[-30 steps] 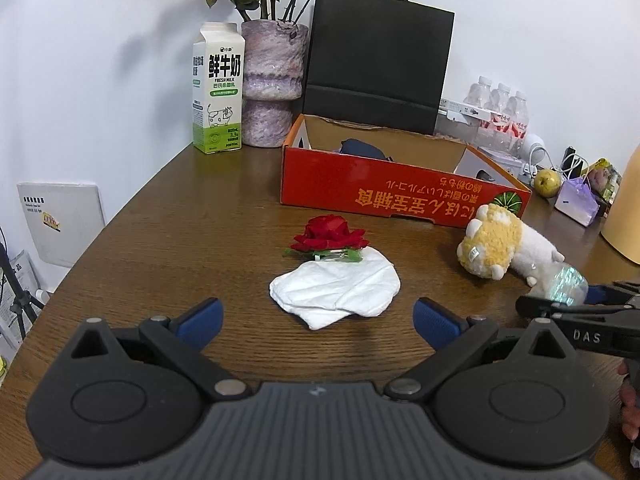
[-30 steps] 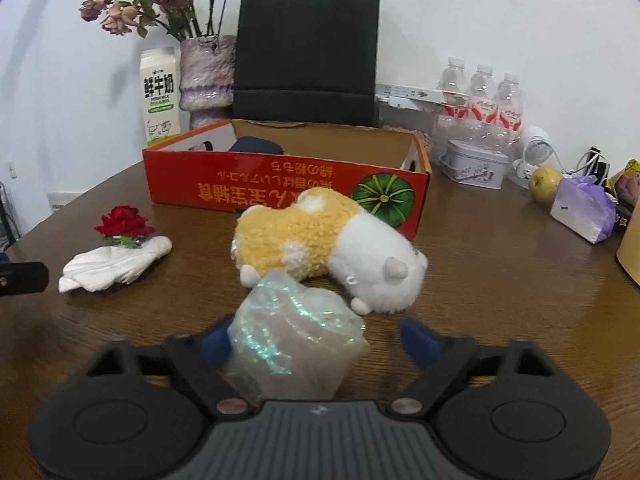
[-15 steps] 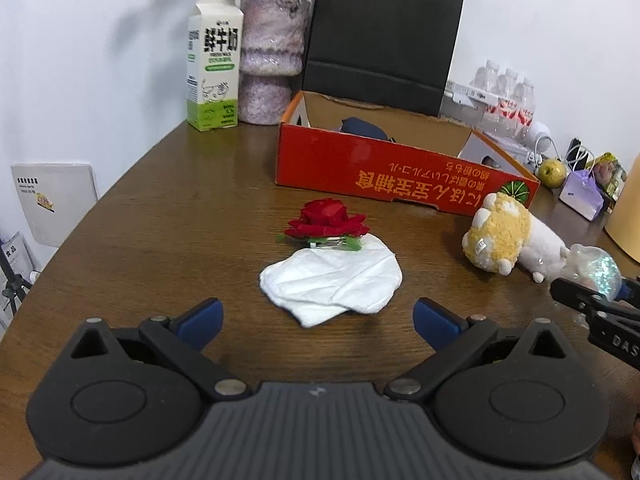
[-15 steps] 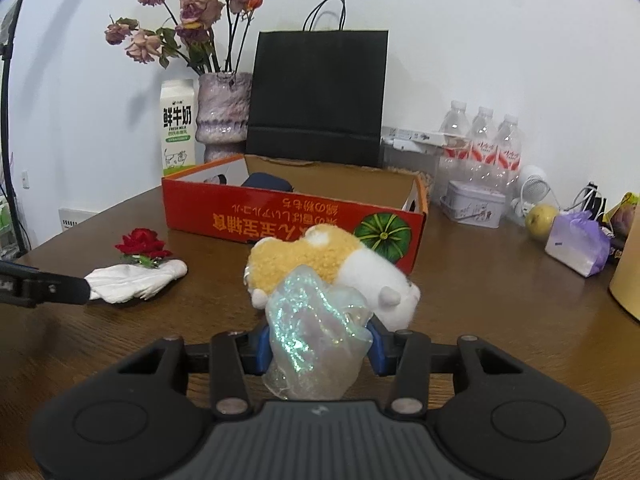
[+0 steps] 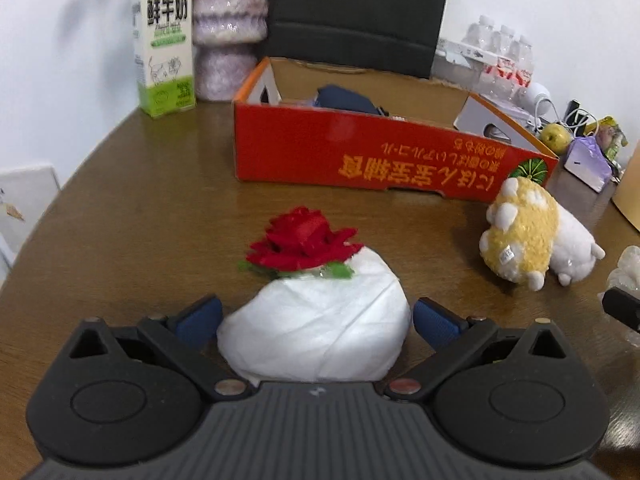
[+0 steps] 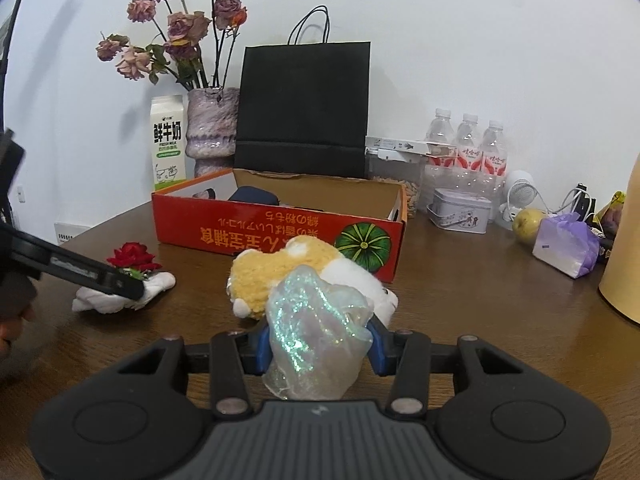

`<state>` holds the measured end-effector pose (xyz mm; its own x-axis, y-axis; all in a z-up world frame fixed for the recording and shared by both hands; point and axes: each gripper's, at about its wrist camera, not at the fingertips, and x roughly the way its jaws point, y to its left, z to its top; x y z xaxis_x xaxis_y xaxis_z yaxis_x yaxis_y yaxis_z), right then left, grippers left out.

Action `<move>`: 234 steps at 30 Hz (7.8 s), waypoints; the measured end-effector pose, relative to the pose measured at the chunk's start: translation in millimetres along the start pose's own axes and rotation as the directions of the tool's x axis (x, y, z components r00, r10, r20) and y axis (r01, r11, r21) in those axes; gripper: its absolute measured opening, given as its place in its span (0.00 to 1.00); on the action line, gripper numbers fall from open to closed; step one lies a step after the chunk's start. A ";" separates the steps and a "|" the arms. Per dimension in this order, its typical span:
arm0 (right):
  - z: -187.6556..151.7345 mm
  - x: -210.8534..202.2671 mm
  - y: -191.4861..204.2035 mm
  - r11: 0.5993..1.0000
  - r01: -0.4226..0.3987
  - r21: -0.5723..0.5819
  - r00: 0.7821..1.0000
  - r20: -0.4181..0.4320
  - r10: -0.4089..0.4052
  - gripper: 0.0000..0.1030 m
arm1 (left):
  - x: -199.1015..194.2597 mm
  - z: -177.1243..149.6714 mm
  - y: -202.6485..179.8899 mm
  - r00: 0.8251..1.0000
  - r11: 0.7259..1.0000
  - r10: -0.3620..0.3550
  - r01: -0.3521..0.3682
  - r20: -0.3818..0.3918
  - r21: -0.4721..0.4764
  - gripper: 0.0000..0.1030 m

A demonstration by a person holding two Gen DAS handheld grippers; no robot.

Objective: Organize objects
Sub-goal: 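Grasp the white cloth under the red rose with the left tool, then carry the plastic bag and white cloth toward the box with both tools, then lower the bag and cloth into the box and open both tools, then withdraw both tools from the box back over the table, then grasp the yellow-and-white plush toy with the right tool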

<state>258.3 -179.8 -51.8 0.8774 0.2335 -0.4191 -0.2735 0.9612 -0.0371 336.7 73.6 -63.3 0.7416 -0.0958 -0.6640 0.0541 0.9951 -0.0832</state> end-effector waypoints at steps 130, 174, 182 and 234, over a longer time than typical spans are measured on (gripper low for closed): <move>154.4 189.6 -21.6 1.000 -0.001 -0.023 0.995 0.098 0.003 0.43 | 67.6 163.3 -57.5 0.932 0.990 0.124 -0.093 0.340 -0.106 0.52; 147.1 167.9 -31.5 0.999 0.013 0.037 0.998 0.068 -0.016 1.00 | 44.6 153.2 -51.5 0.918 0.983 0.149 -0.099 0.367 -0.152 1.00; 140.1 140.4 -32.4 0.999 0.011 0.036 0.996 0.087 -0.014 1.00 | 16.5 138.1 -47.8 0.910 0.983 0.144 -0.087 0.388 -0.161 1.00; -0.9 11.2 -6.4 0.998 0.050 -0.033 0.997 -0.053 -0.052 1.00 | -73.9 -24.7 -13.5 0.958 0.990 0.133 -0.117 0.254 -0.078 1.00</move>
<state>269.5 -183.4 -57.1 0.8680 0.1753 -0.4645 -0.2420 0.9663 -0.0876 264.7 66.5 -31.4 0.8877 0.0471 -0.4579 -0.0851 0.9944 -0.0627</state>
